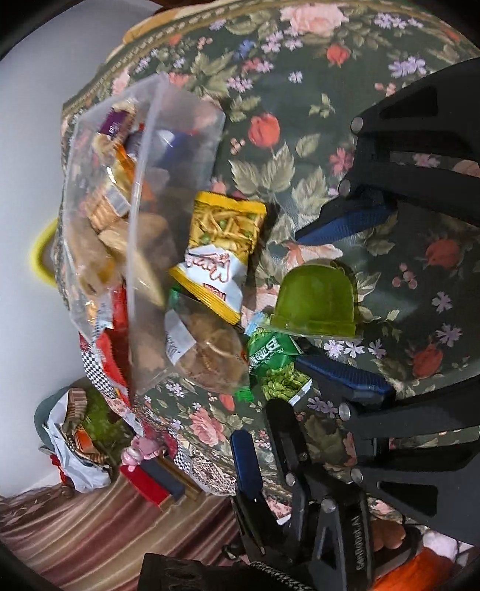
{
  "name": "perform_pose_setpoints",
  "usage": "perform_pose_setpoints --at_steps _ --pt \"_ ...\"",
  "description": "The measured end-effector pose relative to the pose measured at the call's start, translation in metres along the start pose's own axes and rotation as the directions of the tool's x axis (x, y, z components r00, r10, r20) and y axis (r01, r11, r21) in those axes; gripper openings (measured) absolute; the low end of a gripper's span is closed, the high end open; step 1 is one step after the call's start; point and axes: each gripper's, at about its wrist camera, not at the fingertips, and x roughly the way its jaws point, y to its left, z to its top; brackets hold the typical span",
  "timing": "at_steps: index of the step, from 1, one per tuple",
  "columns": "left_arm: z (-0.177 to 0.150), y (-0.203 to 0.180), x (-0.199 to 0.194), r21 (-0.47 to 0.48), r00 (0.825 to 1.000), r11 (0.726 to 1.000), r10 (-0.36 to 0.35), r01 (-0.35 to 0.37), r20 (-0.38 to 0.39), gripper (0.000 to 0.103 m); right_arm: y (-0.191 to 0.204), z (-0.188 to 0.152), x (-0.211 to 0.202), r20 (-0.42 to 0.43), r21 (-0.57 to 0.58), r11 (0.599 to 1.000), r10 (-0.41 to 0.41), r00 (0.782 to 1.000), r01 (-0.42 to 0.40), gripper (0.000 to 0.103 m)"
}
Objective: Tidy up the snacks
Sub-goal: 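Grasp the green pea bag with the left tool while the right tool grasps the green jelly cup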
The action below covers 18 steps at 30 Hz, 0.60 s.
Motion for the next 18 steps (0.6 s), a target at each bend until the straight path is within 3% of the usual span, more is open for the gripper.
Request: perform_pose_setpoints --at_steps 1,3,14,18 --pt "0.0 -0.002 0.003 0.004 1.0 1.0 -0.003 0.004 -0.005 0.063 -0.001 0.0 0.0 -0.005 0.001 1.0 0.004 1.0 -0.004 0.039" --pt "0.0 -0.005 0.009 0.011 1.0 1.0 -0.009 0.009 -0.018 0.063 -0.003 -0.001 0.0 -0.01 0.009 1.0 0.025 1.0 -0.025 0.038" --pt "0.003 -0.02 0.047 0.026 0.998 1.0 -0.006 0.007 -0.061 0.062 -0.023 -0.012 -0.024 0.049 0.015 0.998 -0.066 0.997 0.065 0.038" --pt "0.0 -0.027 0.046 0.051 0.999 0.999 0.005 -0.003 -0.033 0.056 -0.031 -0.014 -0.029 0.057 0.033 0.996 -0.088 0.994 0.087 0.038"
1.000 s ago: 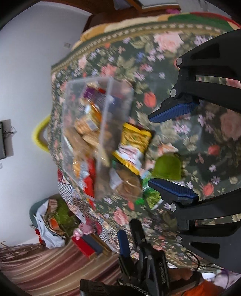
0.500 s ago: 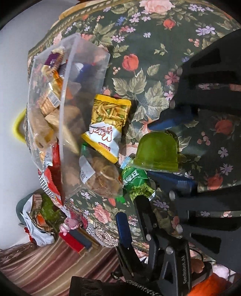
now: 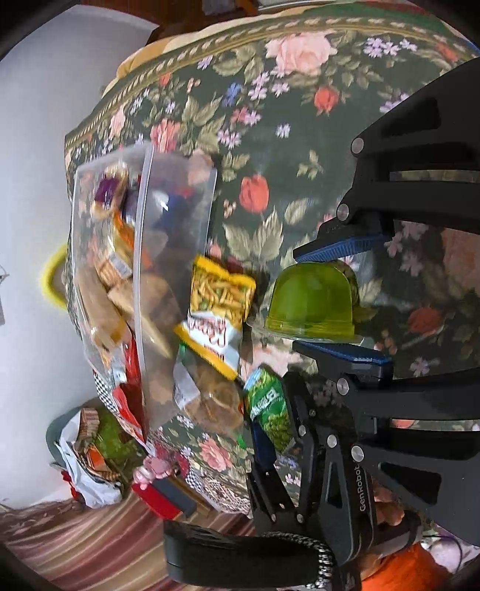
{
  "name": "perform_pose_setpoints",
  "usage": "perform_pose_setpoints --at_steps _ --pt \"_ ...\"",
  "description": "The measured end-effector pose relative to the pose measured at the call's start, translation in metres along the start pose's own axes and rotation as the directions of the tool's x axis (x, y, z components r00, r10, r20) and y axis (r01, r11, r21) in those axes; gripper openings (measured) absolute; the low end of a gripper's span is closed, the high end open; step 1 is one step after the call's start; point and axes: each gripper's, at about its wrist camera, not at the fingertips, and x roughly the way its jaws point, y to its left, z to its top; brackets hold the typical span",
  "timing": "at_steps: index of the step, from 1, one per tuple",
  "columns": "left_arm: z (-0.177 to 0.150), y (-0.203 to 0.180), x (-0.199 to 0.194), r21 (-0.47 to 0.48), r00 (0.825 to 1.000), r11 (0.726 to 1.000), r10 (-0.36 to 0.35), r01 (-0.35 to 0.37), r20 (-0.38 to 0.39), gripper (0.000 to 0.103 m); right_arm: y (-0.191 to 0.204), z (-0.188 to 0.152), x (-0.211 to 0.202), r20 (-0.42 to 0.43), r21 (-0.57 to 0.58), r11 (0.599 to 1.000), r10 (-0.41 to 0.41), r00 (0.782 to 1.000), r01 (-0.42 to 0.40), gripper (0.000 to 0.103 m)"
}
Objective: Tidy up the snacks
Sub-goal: 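Grasp the green pea bag with the left tool while the right tool grasps the green jelly cup, then carry the pea bag and jelly cup over the clear box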
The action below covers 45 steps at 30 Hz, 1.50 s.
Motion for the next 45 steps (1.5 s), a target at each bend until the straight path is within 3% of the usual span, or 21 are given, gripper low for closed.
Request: perform_pose_setpoints --at_steps 1,2,4,17,28,38,45 --pt "-0.001 0.0 -0.002 -0.004 1.0 1.0 -0.011 0.011 0.001 0.054 -0.002 0.0 0.0 0.001 0.003 1.0 -0.002 1.0 0.002 0.038" --pt "-0.001 0.001 -0.003 -0.007 1.0 1.0 -0.017 0.017 0.001 0.041 -0.003 -0.001 -0.002 0.003 0.005 1.0 -0.006 1.0 0.006 0.038" --pt "-0.001 0.002 -0.009 -0.006 1.0 1.0 -0.027 0.027 0.0 0.038 -0.005 -0.001 -0.004 0.009 0.01 1.0 -0.009 1.0 0.009 0.038" --pt "0.003 -0.006 -0.056 0.005 0.995 0.999 -0.054 0.053 0.09 0.034 0.0 0.012 -0.028 0.089 -0.001 1.0 -0.027 0.996 0.027 0.038" --pt "0.04 0.0 -0.109 0.006 0.966 1.0 -0.031 0.031 0.255 0.034 0.003 0.036 -0.047 0.176 -0.008 0.999 -0.034 0.984 0.036 0.038" --pt "0.084 0.019 -0.119 -0.024 0.941 1.0 0.004 0.004 0.339 0.034 0.009 0.071 -0.054 0.268 -0.017 0.999 -0.035 0.963 0.041 0.038" --pt "0.111 0.03 -0.107 -0.041 0.936 0.999 -0.007 0.023 0.352 0.034 0.004 0.095 -0.047 0.297 -0.014 0.998 -0.053 0.953 0.06 0.038"
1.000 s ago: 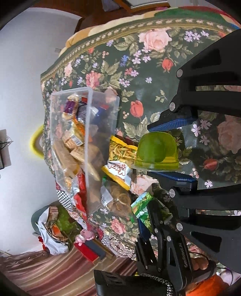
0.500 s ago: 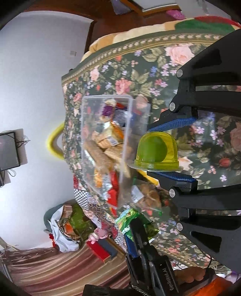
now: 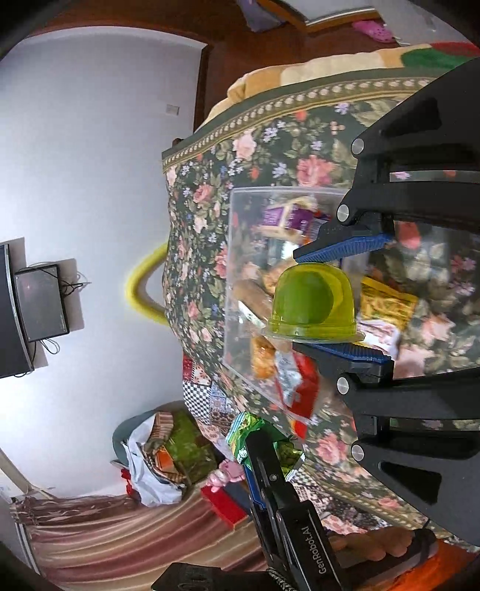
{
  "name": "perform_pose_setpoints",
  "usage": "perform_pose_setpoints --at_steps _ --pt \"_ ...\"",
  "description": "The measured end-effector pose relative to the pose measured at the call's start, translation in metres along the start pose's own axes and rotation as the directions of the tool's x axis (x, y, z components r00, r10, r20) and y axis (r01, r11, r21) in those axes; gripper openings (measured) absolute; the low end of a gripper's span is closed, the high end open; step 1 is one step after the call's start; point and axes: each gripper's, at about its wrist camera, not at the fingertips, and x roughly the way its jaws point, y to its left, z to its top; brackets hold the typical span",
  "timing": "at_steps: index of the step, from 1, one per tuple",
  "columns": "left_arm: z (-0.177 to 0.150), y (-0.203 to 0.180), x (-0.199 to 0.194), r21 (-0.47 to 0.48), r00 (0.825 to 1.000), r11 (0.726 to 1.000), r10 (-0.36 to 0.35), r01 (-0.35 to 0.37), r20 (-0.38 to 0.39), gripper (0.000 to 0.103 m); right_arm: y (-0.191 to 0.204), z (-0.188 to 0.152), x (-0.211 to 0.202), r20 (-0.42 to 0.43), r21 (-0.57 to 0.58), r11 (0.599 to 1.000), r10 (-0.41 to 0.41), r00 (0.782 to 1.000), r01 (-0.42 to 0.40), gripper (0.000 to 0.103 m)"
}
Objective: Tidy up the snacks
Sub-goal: 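Carry the pea bag and jelly cup over the clear box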
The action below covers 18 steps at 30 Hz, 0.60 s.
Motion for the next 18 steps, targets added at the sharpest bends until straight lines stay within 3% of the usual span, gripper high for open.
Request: perform_pose_setpoints --at_steps 18 --pt "0.019 0.022 0.08 -0.017 0.997 0.999 0.042 -0.043 -0.065 0.034 -0.02 0.027 0.069 -0.04 0.026 0.998 -0.064 0.997 0.065 0.038"
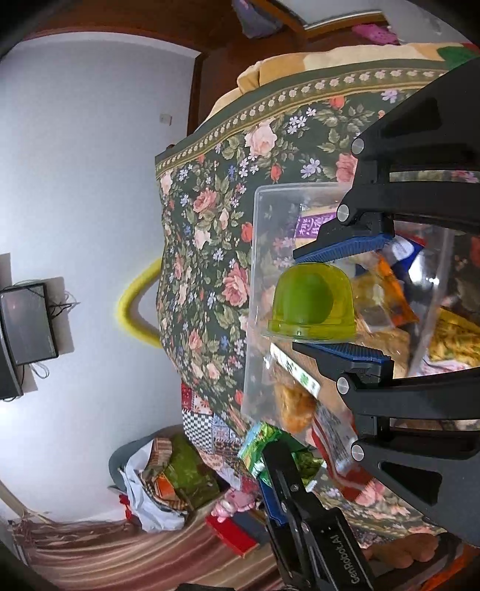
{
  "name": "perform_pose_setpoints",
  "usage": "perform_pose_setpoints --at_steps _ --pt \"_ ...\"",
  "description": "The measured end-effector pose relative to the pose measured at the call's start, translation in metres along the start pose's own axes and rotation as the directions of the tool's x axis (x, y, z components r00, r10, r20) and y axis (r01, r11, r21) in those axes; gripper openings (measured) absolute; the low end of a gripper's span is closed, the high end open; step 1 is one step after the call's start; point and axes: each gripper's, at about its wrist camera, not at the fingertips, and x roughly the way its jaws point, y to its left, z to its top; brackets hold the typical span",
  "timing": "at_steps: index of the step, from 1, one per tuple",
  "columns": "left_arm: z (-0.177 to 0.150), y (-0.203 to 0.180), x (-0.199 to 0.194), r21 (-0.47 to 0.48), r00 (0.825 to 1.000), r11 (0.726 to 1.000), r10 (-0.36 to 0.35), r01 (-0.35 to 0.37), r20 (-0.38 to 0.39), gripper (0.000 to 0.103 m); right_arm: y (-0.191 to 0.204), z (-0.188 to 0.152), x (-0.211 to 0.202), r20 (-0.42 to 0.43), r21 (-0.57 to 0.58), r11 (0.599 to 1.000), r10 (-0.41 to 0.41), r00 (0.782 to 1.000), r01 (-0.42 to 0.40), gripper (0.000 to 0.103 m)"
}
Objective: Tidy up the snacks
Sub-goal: 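Carry the pea bag and jelly cup over the clear box, then open both tools to drop the pea bag and jelly cup into the box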
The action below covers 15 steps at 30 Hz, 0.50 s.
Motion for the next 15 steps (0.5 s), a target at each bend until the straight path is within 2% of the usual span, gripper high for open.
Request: perform_pose_setpoints --at_steps 7,15 --pt "-0.004 0.006 0.022 -0.009 0.999 1.0 0.003 -0.003 -0.039 0.034 -0.009 0.003 0.021 -0.031 0.022 1.0 -0.019 0.999 0.02 0.038" --pt "-0.008 0.008 0.031 -0.03 0.996 0.999 -0.027 0.025 -0.083 0.035 -0.012 0.006 0.029 -0.039 0.044 0.999 -0.016 0.999 0.018 0.038"
